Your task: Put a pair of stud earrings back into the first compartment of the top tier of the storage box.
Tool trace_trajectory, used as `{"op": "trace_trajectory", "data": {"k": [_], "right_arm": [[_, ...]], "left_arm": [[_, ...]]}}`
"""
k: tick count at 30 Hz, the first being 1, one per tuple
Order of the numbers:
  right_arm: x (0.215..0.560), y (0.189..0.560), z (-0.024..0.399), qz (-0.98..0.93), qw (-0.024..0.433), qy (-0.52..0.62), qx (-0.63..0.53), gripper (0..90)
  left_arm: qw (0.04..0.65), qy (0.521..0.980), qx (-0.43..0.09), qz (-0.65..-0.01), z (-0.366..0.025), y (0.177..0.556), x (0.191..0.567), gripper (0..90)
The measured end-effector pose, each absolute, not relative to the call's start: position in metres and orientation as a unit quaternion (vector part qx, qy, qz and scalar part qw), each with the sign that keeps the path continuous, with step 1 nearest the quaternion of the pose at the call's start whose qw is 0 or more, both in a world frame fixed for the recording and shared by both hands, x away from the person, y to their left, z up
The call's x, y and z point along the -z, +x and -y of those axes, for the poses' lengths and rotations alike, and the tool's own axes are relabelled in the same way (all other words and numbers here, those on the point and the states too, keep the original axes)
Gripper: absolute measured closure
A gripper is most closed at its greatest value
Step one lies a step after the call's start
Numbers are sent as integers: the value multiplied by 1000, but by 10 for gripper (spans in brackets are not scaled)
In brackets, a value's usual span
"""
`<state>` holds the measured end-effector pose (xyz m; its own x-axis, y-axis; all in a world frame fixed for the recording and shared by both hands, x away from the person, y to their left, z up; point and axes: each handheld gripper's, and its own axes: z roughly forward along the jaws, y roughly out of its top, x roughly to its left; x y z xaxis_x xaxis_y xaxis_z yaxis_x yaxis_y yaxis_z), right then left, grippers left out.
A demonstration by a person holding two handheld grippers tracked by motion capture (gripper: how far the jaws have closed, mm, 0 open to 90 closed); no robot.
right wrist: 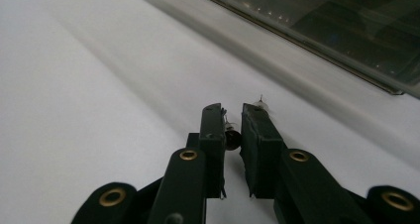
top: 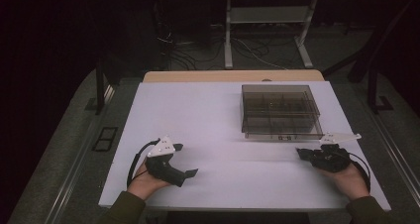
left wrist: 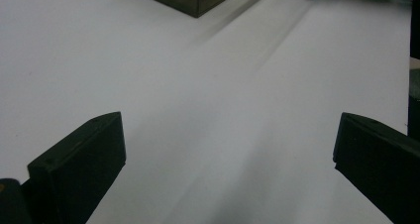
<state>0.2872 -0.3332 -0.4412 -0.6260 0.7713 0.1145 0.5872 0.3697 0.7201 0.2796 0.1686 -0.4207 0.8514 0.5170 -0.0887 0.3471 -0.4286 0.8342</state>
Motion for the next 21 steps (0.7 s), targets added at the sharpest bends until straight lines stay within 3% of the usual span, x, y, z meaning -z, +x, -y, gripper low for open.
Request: {"op": "trace_trajectory", "data": {"k": [21], "right_arm": [[428, 278, 332, -824, 102, 388, -401, 786]], "left_arm": [[467, 842, -89, -255, -167, 280, 422, 0]]}}
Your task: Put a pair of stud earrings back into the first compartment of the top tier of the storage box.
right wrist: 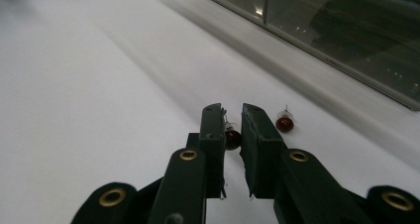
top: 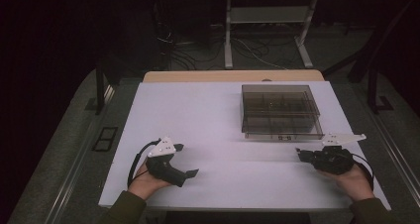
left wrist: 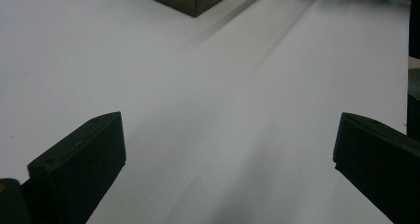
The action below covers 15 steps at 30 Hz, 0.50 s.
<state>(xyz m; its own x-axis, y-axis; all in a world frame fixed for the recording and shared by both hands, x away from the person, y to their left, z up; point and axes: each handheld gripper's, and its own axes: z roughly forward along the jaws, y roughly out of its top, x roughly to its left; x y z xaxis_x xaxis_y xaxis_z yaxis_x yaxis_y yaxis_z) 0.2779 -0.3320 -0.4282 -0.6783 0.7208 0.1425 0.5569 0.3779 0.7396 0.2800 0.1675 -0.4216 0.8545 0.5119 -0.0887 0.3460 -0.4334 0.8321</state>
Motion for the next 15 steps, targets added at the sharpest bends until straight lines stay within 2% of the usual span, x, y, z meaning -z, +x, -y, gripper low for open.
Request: {"op": "trace_trajectory", "data": {"k": [15], "right_arm": [[409, 274, 321, -825, 88, 358, -428, 786]], "left_arm": [[469, 841, -88, -256, -168, 280, 422, 0]]}}
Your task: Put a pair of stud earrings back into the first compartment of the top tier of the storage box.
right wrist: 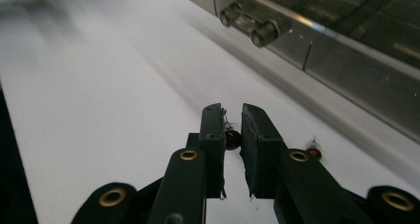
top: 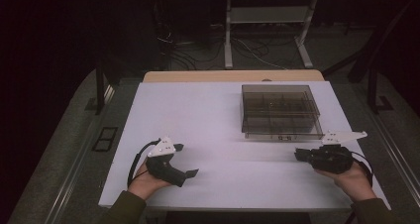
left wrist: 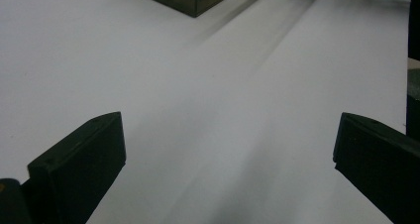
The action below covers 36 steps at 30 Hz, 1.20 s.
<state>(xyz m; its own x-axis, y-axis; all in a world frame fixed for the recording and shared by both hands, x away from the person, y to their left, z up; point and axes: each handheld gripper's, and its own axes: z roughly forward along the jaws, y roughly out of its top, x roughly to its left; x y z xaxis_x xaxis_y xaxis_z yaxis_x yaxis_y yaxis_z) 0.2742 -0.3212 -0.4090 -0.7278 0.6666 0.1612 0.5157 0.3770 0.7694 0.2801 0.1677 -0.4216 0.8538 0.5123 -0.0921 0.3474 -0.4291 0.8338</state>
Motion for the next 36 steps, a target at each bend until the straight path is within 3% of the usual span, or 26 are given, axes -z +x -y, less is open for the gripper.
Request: {"op": "trace_trajectory", "data": {"k": [36], "right_arm": [[360, 295, 318, -807, 93, 343, -471, 786]], "left_arm": [[470, 841, -83, -255, -165, 280, 423, 0]]}}
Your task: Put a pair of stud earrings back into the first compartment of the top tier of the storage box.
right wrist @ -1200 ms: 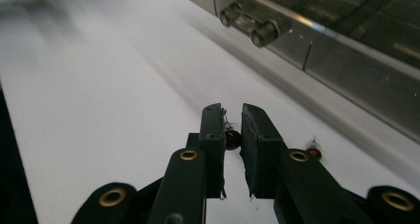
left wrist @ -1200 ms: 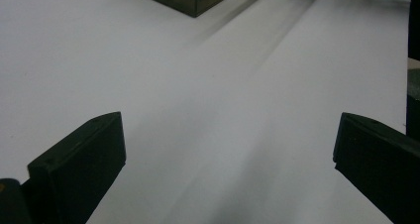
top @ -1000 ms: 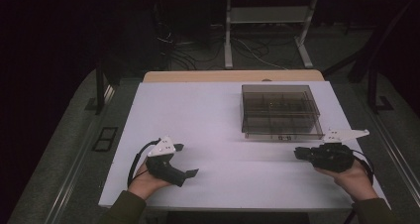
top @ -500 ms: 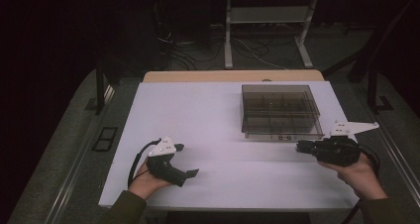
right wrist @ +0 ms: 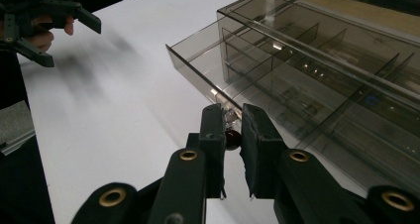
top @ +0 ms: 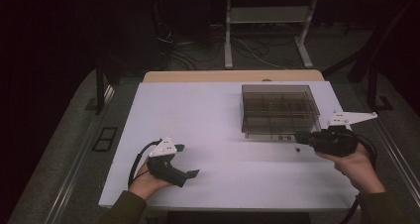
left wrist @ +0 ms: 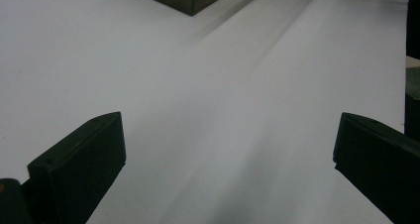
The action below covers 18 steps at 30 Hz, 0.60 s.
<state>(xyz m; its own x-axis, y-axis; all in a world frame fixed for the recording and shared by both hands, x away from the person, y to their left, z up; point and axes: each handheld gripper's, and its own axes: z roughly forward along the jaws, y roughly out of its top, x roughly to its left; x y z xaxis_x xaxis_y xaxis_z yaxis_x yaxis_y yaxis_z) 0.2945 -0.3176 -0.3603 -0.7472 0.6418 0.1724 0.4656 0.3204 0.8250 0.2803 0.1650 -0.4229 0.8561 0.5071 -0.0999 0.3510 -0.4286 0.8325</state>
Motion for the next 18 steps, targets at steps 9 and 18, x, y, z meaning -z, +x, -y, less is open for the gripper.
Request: {"op": "trace_trajectory", "data": {"k": [9, 18], "right_arm": [[358, 310, 304, -812, 85, 340, -467, 786], [357, 327, 291, -816, 79, 333, -466, 786]], "left_arm": [[471, 840, -81, -257, -164, 281, 424, 0], [469, 843, -80, -253, -162, 281, 425, 0]]}}
